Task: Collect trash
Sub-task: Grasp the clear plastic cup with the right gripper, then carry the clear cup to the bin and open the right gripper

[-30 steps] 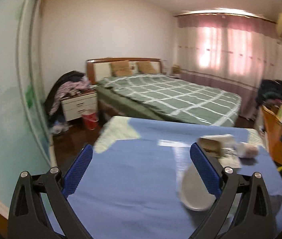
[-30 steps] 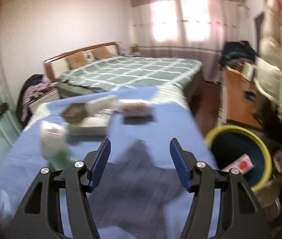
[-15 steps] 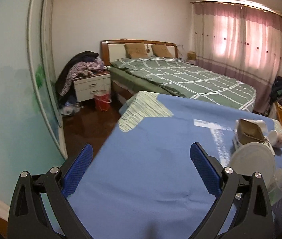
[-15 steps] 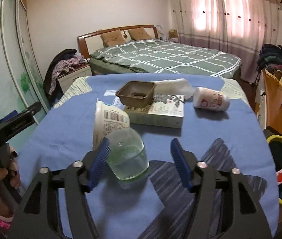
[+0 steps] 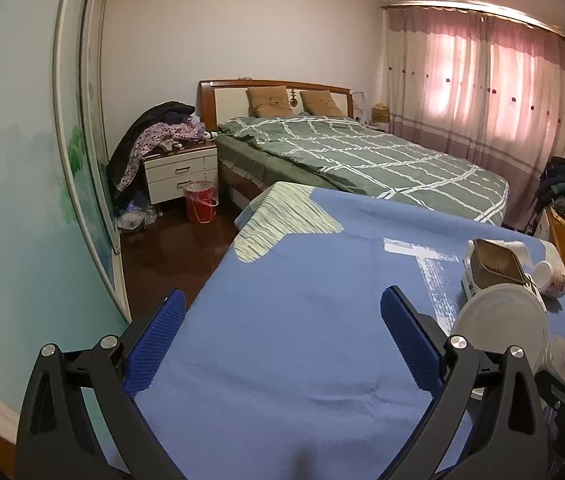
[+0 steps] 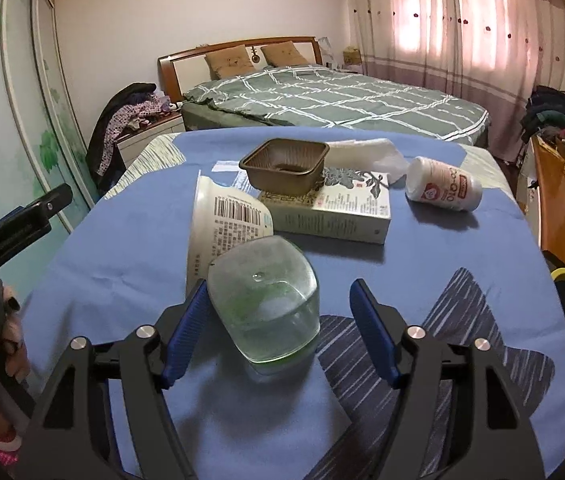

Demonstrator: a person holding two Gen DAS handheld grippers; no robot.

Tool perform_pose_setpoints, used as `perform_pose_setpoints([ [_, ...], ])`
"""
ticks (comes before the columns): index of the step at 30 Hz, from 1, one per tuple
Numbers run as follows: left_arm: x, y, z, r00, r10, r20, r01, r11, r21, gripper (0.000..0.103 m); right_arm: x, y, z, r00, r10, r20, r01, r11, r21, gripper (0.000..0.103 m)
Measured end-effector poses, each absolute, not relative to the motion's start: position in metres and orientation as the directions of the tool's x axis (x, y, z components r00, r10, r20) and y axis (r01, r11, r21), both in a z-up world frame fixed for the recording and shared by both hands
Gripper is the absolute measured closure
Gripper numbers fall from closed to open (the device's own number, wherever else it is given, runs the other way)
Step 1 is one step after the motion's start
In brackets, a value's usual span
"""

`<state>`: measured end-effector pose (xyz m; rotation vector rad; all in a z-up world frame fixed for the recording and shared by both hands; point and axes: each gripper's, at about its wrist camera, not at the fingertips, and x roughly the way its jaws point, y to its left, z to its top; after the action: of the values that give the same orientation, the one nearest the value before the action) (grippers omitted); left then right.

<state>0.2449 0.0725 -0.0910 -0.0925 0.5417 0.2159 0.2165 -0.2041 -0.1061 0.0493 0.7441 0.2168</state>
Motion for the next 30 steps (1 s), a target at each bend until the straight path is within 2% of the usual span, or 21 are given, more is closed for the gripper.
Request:
perform_pose_setpoints([
  [6,0.244,0.066,-0.092,0.837,0.164,-0.522,-0.208,0.978,-0.026,0.006,0.212,-0.220,-0.099,0.727,0.208,-0.654,-0.145,0.978,0.150,0.053],
  [10,0.244,0.063,-0.094,0.836,0.149,-0.527,-0.195,0.980,-0.032,0.006,0.207,-0.249,-0.091,0.761,0.140,-0.634,-0.062,0.988,0.145,0.053],
  [16,0.242,0.060,-0.094,0.837,0.135,-0.530,-0.176,0.984,-0.028,0.006,0.202,-0.338,-0.086,0.779,-0.078,-0.622,0.202,0.970,0.131,0.053],
  [22,0.242,0.056,-0.095,0.834,0.137,-0.534,-0.172,0.985,-0.016,0.006,0.190,-0.436,-0.087,0.692,-0.392,-0.607,0.522,0.852,0.045,0.053],
  [30,0.246,0.036,-0.095,0.822,0.122,-0.556,-0.131,0.991,0.024,0.006,0.175,-0.503,-0.107,0.565,-0.506,-0.652,0.686,0.727,0.031,0.052],
])
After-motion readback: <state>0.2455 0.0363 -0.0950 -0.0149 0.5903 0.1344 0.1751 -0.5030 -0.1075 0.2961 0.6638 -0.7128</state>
